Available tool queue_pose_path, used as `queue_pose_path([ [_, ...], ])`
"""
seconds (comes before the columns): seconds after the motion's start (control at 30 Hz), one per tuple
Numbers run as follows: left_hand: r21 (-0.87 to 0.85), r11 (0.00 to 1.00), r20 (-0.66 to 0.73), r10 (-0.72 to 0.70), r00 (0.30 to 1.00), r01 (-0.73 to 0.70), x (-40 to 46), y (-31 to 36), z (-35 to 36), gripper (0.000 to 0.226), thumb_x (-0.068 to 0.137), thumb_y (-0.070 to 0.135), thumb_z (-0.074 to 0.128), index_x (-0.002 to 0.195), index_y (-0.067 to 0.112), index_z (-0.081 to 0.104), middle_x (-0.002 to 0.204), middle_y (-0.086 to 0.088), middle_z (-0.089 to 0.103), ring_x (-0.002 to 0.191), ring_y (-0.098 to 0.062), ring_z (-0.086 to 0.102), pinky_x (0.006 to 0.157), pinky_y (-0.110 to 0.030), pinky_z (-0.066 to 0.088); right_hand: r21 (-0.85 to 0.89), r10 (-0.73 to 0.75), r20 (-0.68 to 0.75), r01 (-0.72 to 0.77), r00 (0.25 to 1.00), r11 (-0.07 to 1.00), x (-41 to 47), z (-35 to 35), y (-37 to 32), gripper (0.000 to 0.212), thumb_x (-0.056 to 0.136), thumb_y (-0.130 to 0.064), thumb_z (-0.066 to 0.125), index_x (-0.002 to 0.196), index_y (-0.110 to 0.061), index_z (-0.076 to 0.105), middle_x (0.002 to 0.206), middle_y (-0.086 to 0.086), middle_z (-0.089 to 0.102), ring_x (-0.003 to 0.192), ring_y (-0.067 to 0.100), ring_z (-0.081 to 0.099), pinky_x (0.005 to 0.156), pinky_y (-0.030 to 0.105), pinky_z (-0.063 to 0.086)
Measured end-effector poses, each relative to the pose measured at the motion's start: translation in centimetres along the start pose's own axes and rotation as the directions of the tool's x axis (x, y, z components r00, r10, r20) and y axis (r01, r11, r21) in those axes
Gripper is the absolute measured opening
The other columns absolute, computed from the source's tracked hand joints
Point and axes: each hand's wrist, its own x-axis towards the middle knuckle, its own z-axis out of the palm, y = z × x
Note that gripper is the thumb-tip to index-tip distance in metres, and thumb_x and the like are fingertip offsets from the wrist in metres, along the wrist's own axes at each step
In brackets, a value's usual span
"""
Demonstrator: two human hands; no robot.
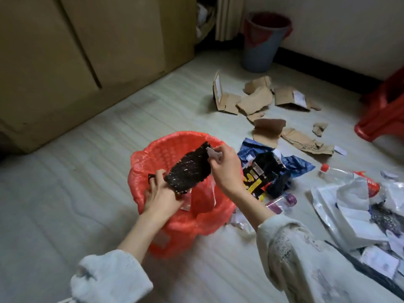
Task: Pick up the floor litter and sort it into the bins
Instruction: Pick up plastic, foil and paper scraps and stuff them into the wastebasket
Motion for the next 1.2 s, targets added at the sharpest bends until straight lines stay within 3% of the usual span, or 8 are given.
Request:
queue_pose_path([
  [0.1, 0.157, 0.986, 0.052, 0.047, 0.998, -0.055, 0.6, -0.9, 0.8, 0.082, 0.080, 0.046, 0.060, 0.146, 0.026, 0.015, 0.144, -0.002, 0.018, 0.135, -0.026, 0.022, 0.111, -0.049, 0.020, -0.136, 0.025, 0.107, -0.010, 0.994, 0.991, 0.2, 1.7, 1.9, 0.021, 0.089, -0.003, 0.049, 0.108, -0.004, 0.057, 0.112, 0.014, 0.052, 0.103, 0.026, 0.051, 0.079, 0.020, 0.030],
  [0.17, 0.230, 0.969, 0.075, 0.072, 0.995, -0.087, 0.9, -1.3, 0.9, 0.077, 0.085, 0.037, 0.055, 0.147, 0.024, 0.011, 0.148, -0.002, 0.017, 0.138, -0.024, 0.019, 0.113, -0.050, 0.014, -0.224, 0.032, 0.187, 0.011, 0.982, 0.974, 0.3, 2.3, 2.4, 0.022, 0.092, -0.006, 0.046, 0.112, -0.003, 0.053, 0.115, 0.014, 0.049, 0.105, 0.028, 0.051, 0.085, 0.026, 0.034],
  [0.3, 0.203, 0.972, -0.056, 0.131, 0.990, -0.117, 1.0, -2.2, 1.1, 0.070, 0.081, 0.006, 0.050, 0.144, 0.021, 0.025, 0.142, -0.003, 0.034, 0.134, -0.022, 0.030, 0.111, -0.039, 0.024, -0.371, 0.065, 0.370, 0.084, 0.927, 0.925, 0.2, 3.5, 3.3, 0.036, 0.093, -0.020, 0.050, 0.125, -0.005, 0.044, 0.128, 0.018, 0.040, 0.111, 0.036, 0.048, 0.095, 0.044, 0.043],
  [0.47, 0.209, 0.969, -0.127, 0.158, 0.979, -0.129, 1.3, -2.5, 0.8, 0.066, 0.079, 0.000, 0.049, 0.141, 0.018, 0.033, 0.139, -0.002, 0.040, 0.134, -0.022, 0.031, 0.109, -0.042, 0.028, -0.395, 0.051, 0.452, 0.149, 0.891, 0.906, -0.1, 3.2, 3.2, 0.049, 0.092, -0.015, 0.051, 0.138, -0.008, 0.037, 0.147, 0.017, 0.028, 0.127, 0.036, 0.040, 0.106, 0.043, 0.037],
  [0.7, 0.071, 0.968, -0.064, 0.246, 0.967, -0.241, -0.2, -0.4, -1.1, 0.052, 0.090, 0.006, 0.045, 0.140, 0.015, 0.035, 0.143, -0.005, 0.037, 0.134, -0.021, 0.032, 0.110, -0.037, 0.031, -0.345, -0.065, 0.447, 0.238, 0.892, 0.908, -2.0, -0.2, 1.1, 0.043, 0.095, -0.018, 0.048, 0.138, -0.015, 0.041, 0.145, 0.007, 0.037, 0.127, 0.024, 0.044, 0.105, 0.037, 0.038],
  [0.87, 0.041, 0.917, -0.073, 0.400, 0.914, -0.398, -2.8, 4.4, -3.2, 0.046, 0.091, 0.011, 0.046, 0.136, 0.016, 0.042, 0.137, -0.002, 0.043, 0.129, -0.021, 0.039, 0.107, -0.037, 0.034, -0.373, -0.045, 0.431, 0.224, 0.901, 0.900, -4.0, -5.9, -0.4, 0.046, 0.095, -0.023, 0.048, 0.139, -0.015, 0.038, 0.140, 0.008, 0.044, 0.123, 0.025, 0.048, 0.103, 0.037, 0.041],
  [1.07, 0.012, 0.810, -0.012, 0.586, 0.810, -0.586, -8.6, 14.3, -3.9, 0.040, 0.094, 0.014, 0.044, 0.134, 0.016, 0.043, 0.134, -0.001, 0.045, 0.126, -0.020, 0.042, 0.105, -0.035, 0.035, -0.429, 0.032, 0.301, 0.106, 0.953, 0.897, -9.3, -17.9, 0.9, 0.043, 0.094, -0.023, 0.050, 0.136, -0.015, 0.042, 0.133, 0.009, 0.054, 0.118, 0.025, 0.052, 0.099, 0.039, 0.044],
  [1.2, 0.022, 0.690, 0.127, 0.716, 0.686, -0.724, -13.0, 21.3, -2.3, 0.041, 0.094, 0.017, 0.045, 0.135, 0.018, 0.042, 0.139, -0.002, 0.041, 0.125, -0.020, 0.042, 0.101, -0.033, 0.038, -0.456, 0.149, 0.191, -0.047, 0.970, 0.889, -14.7, -26.3, 4.5, 0.044, 0.094, -0.025, 0.050, 0.136, -0.014, 0.042, 0.133, 0.012, 0.055, 0.117, 0.028, 0.054, 0.098, 0.035, 0.043],
])
